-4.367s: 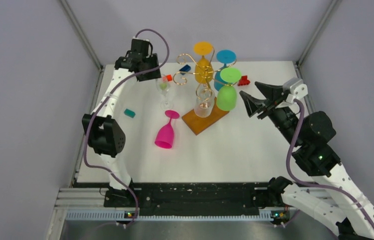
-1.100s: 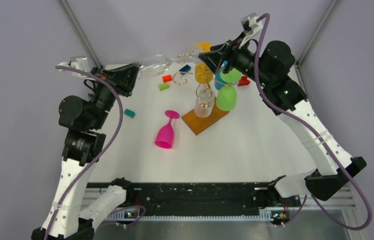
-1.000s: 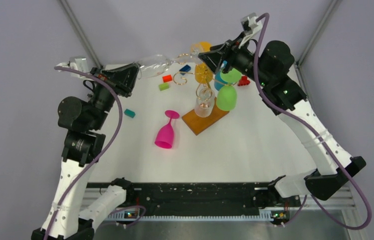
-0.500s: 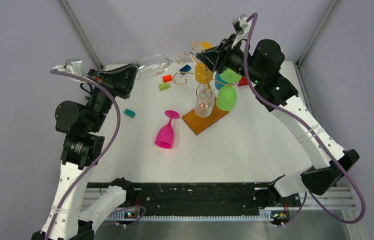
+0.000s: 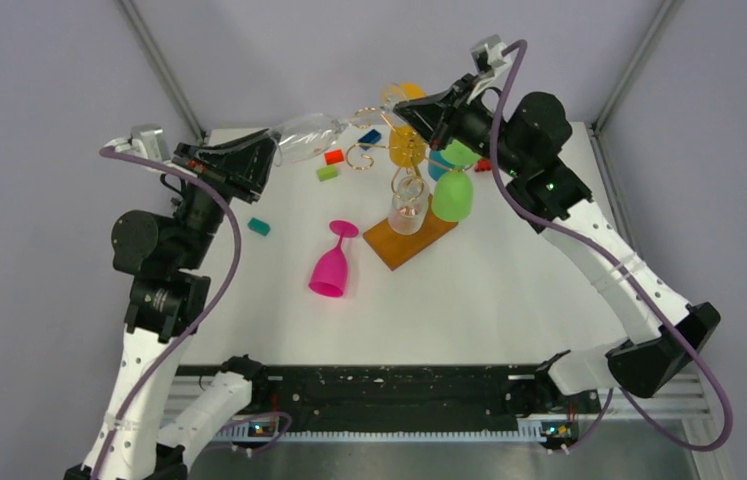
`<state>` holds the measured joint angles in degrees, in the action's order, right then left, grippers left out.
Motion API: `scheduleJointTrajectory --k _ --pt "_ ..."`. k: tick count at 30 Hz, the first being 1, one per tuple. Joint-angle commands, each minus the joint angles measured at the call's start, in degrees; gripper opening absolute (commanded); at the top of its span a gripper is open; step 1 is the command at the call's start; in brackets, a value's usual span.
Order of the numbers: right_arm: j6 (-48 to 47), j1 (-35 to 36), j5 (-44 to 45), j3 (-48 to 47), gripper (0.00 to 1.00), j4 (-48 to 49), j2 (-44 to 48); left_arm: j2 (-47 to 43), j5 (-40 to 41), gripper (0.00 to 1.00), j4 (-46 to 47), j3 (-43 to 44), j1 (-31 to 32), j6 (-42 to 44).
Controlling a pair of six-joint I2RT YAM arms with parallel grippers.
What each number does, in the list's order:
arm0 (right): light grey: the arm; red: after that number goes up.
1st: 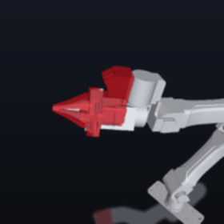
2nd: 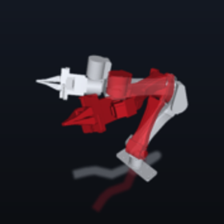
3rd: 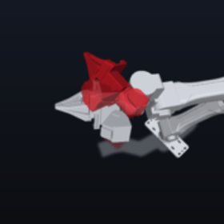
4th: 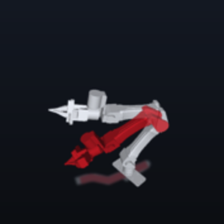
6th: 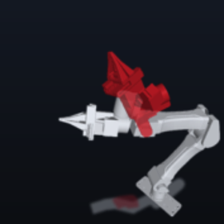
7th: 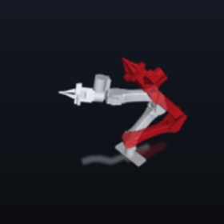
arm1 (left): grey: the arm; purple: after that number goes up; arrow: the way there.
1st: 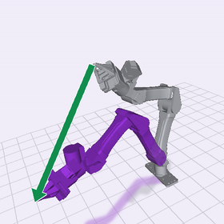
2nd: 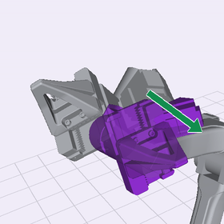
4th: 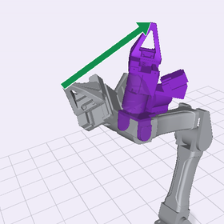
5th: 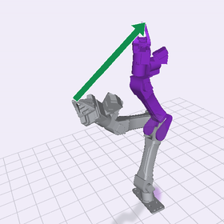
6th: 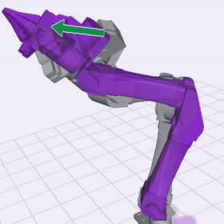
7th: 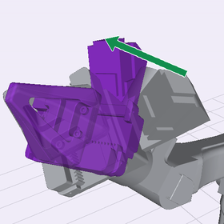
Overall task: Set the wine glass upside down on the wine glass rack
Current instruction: Turn the wine glass upside down at the wine rack.
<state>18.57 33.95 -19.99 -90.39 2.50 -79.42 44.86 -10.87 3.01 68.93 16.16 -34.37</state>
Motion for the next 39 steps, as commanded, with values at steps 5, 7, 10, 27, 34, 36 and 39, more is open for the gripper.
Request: scheduleJointTrajectory --k 5,7,10,27,34,36,39 --pt "-0.7 -0.55 10.51 5.58 0.0 11.84 8.21 -2.61 -1.53 0.51 8.08 -1.8 0.1 -1.07" --pt "-2.65 -0.56 13.9 8.09 0.0 15.1 10.65 -3.19 -2.07 0.51 7.66 -2.16 0.05 -0.89" --pt "-7.48 -0.56 19.15 12.67 0.0 19.89 13.53 -4.17 -2.68 0.51 5.93 -2.51 0.08 -0.13" --pt "-40.33 -0.41 -16.47 24.24 0.0 23.72 23.02 -3.14 -16.93 0.51 -5.98 3.44 0.1 9.87" --pt "-48.05 3.82 -19.72 26.15 0.0 24.7 21.94 2.47 -33.7 0.62 -3.49 2.69 0.1 3.04" --pt "-48.17 4.81 -20.36 25.12 0.0 23.54 21.08 3.37 -35.0 0.67 -2.18 1.92 0.05 1.44" --pt "-48.61 5.94 -20.32 23.73 0.0 22.5 19.98 3.74 -36.5 0.72 -1.11 0.49 0.1 0.58"
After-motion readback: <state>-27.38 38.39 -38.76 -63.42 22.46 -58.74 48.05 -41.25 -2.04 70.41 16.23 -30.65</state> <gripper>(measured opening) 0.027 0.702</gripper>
